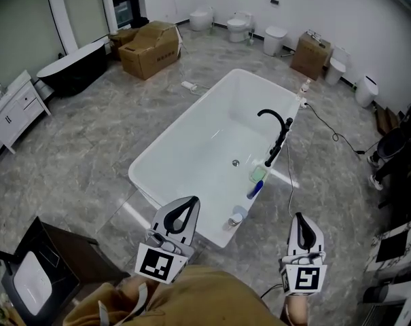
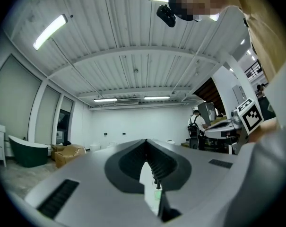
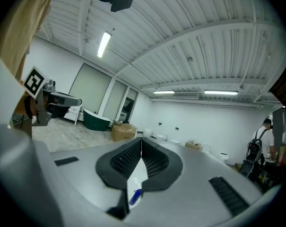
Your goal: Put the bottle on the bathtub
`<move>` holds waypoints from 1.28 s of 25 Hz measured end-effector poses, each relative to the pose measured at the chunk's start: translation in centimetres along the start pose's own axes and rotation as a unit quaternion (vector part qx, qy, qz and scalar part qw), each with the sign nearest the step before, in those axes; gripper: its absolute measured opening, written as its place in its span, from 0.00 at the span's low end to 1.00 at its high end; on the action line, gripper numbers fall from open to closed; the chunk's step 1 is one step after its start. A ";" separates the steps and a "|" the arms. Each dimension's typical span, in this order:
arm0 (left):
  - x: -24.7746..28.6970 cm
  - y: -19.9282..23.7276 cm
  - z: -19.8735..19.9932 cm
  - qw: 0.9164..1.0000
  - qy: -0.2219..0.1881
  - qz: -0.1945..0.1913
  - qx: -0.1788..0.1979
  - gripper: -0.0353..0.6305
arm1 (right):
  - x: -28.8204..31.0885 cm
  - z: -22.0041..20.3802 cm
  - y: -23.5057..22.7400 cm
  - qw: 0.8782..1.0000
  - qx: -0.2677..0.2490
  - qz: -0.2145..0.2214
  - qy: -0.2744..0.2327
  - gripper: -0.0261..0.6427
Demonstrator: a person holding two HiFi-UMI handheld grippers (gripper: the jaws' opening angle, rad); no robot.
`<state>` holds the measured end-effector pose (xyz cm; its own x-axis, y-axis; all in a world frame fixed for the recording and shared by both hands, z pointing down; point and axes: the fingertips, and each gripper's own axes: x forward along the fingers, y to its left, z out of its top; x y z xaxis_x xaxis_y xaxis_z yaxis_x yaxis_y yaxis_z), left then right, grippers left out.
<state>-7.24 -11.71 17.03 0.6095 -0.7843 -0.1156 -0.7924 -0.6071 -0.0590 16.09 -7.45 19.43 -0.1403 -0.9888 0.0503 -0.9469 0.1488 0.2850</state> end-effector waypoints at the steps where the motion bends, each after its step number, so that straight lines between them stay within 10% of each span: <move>1: -0.1 0.0 -0.2 1.000 0.002 0.001 -0.001 0.06 | 0.0 0.0 0.3 1.000 0.002 0.002 -0.001 0.05; 32: 0.4 -1.4 0.4 1.000 -0.004 -0.020 0.014 0.06 | 0.5 0.6 2.9 0.999 0.031 0.026 -0.023 0.05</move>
<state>-5.86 -11.11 16.71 0.6413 -0.7578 -0.1203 -0.7672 -0.6349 -0.0909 13.09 -7.47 19.69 -0.2013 -0.9793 0.0195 -0.9537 0.2005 0.2240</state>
